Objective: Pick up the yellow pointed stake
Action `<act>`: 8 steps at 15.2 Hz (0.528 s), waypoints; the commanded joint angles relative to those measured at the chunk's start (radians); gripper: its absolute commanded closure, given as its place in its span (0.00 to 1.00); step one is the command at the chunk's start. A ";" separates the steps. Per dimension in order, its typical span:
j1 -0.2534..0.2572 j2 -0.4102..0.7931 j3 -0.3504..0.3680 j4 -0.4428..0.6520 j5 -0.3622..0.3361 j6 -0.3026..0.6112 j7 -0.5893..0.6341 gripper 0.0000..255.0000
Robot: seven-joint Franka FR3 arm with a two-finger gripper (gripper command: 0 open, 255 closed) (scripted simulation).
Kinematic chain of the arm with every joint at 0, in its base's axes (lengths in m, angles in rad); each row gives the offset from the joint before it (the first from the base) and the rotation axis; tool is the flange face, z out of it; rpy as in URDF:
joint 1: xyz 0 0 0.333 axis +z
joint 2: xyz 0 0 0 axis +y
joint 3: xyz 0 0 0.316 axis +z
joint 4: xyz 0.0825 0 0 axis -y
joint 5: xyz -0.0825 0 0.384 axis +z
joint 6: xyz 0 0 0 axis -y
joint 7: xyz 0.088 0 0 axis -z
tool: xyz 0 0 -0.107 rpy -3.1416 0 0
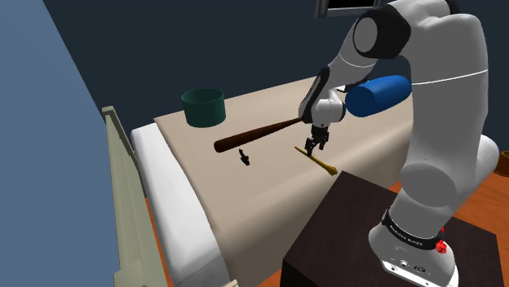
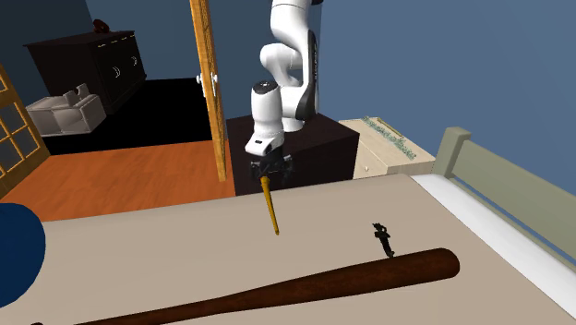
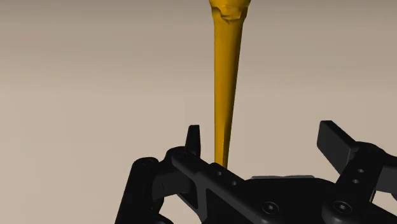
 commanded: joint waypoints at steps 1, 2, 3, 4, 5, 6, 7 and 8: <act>-0.037 0.071 0.019 0.049 0.034 0.014 -0.026 0.00; -0.051 0.098 0.026 0.070 0.044 0.018 -0.034 0.00; -0.057 0.111 0.033 0.074 0.050 0.028 -0.039 0.00; -0.062 0.125 0.040 0.079 0.056 0.036 -0.043 0.00; -0.067 0.138 0.046 0.084 0.062 0.045 -0.048 0.00; -0.072 0.152 0.052 0.089 0.068 0.054 -0.053 0.00; -0.077 0.166 0.058 0.094 0.073 0.063 -0.057 0.00; -0.082 0.179 0.065 0.100 0.078 0.071 -0.061 0.00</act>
